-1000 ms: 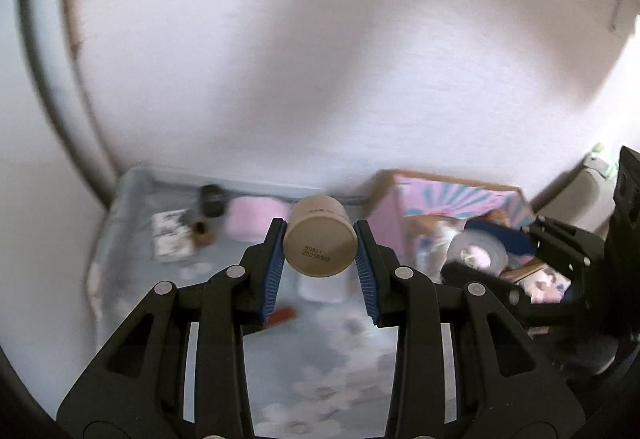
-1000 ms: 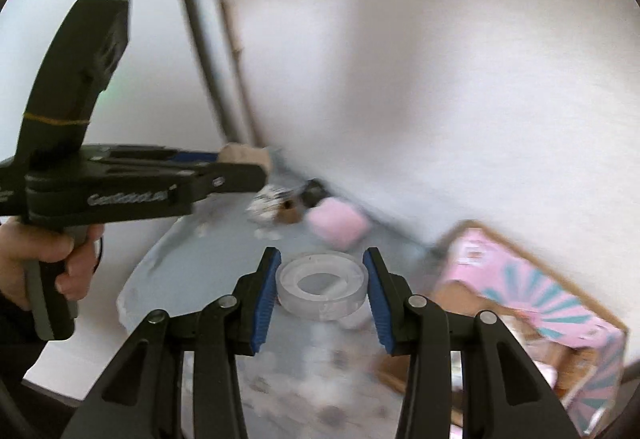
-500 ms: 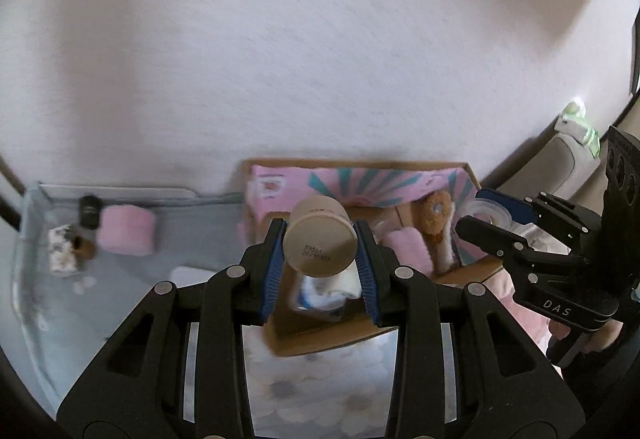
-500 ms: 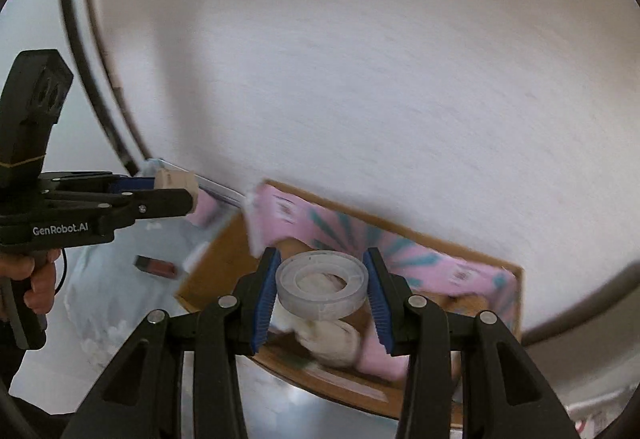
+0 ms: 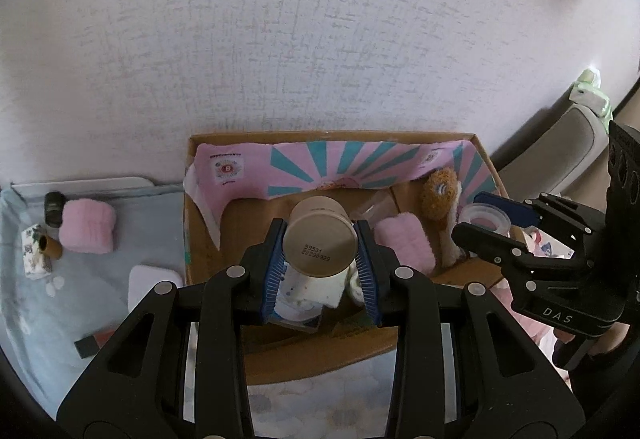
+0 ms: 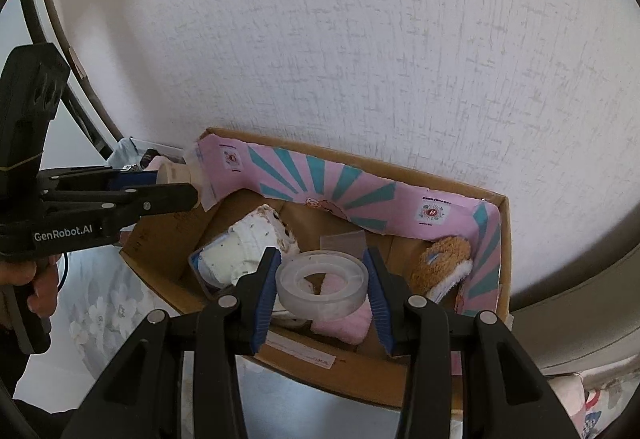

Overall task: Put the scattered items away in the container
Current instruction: 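Carry the clear tape roll and tan jar over the box and open both tools, then move both open tools back toward the items on the cloth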

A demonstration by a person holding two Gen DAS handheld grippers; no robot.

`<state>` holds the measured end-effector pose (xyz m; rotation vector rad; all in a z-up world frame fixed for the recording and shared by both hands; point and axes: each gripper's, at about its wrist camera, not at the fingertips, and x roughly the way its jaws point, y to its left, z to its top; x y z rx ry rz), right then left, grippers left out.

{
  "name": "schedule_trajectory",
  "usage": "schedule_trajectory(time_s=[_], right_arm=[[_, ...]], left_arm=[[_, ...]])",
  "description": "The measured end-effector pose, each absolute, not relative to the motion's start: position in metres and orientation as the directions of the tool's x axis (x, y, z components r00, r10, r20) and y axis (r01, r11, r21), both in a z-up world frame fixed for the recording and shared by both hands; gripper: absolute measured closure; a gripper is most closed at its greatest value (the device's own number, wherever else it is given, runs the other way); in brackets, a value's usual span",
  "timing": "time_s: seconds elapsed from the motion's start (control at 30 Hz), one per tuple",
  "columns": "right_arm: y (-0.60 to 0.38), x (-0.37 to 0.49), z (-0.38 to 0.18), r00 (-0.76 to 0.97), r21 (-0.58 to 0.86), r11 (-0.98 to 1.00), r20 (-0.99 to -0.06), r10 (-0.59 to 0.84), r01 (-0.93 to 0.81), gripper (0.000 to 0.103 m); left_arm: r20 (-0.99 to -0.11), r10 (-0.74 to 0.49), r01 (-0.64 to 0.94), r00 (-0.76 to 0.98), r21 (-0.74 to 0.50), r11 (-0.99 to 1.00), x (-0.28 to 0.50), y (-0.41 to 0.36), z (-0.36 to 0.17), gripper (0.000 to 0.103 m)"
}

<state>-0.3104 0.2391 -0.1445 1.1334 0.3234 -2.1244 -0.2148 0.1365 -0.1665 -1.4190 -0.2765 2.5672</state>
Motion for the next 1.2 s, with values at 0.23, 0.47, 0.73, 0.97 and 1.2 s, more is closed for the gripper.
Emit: schedule_trajectory(time_s=[0.23, 0.47, 0.73, 0.97, 1.2], right_arm=[[0.233, -0.321, -0.153, -0.372, 0.098, -0.735, -0.812, -0.449, 0.671, 0.064], [0.232, -0.329, -0.167, -0.315, 0.105, -0.752, -0.864, -0.393, 0.650, 0.036], [0.245, -0.320, -0.160, -0.316, 0.103, -0.752, -0.864, -0.391, 0.651, 0.036], [0.245, -0.307, -0.139, -0.336, 0.117, -0.745, -0.839, -0.428, 0.657, 0.036], [0.237, -0.289, -0.129, -0.338, 0.120, -0.738, -0.832, -0.440, 0.664, 0.036]], left_arm=[[-0.827, 0.245, -0.070, -0.505, -0.244, -0.967, -0.223, 0.138, -0.171, 0.068], [-0.847, 0.194, -0.033, -0.495, -0.205, -0.978, -0.225, 0.141, -0.176, 0.001], [-0.838, 0.199, -0.049, -0.509, -0.203, -0.978, -0.211, 0.143, -0.164, 0.001], [-0.828, 0.186, -0.039, -0.529, -0.196, -0.980, -0.194, 0.131, -0.155, 0.001], [-0.813, 0.161, -0.005, -0.560, -0.191, -0.982, -0.164, 0.112, -0.143, 0.001]])
